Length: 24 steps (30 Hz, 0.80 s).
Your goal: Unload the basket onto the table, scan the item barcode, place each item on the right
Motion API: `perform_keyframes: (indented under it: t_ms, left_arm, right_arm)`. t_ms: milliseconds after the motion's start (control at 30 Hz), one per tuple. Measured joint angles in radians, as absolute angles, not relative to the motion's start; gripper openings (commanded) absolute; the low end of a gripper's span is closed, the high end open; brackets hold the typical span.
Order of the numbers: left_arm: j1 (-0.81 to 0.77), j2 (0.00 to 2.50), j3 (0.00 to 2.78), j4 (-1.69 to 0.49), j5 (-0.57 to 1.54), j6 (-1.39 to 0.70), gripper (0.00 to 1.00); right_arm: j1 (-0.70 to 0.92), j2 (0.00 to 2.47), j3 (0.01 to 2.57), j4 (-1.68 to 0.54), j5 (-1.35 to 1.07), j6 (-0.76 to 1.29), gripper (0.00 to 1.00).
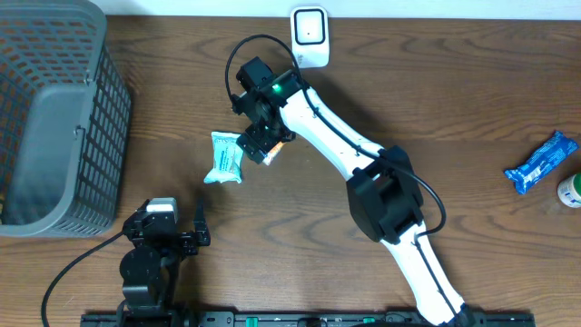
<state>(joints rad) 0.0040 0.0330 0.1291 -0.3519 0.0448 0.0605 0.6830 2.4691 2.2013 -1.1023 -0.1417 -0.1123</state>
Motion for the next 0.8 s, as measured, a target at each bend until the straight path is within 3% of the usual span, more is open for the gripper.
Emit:
perform_keyframes:
  t_ms: [200,300,467,667,800]
  left_arm:
    - [0.004,0.033,0.129,-0.352,0.045,0.060,0.98]
    - [0.004,0.033,0.129,-0.352,0.045,0.060,0.98]
    - [0.004,0.033,0.129,-0.352,0.045,0.060,0.98]
    - [0.004,0.033,0.129,-0.352,0.045,0.060,0.98]
    - [0.004,0.033,0.129,-0.352,0.045,0.060,0.98]
  right_arm:
    - [0.683,2.514,2.198,-1.100,-0.131,-0.124,0.91]
    - [0.683,2.514,2.197,-1.100,-0.131,-0.133,0.74]
    - [0.683,2.514,2.196,-1.108,-0.107,-0.124,0.65]
    - [0.683,2.514,2.200,-1.178,-0.095,-0.027,0.62]
    - [0.683,2.519,2.259,-1.348,-0.094,0.101,0.62]
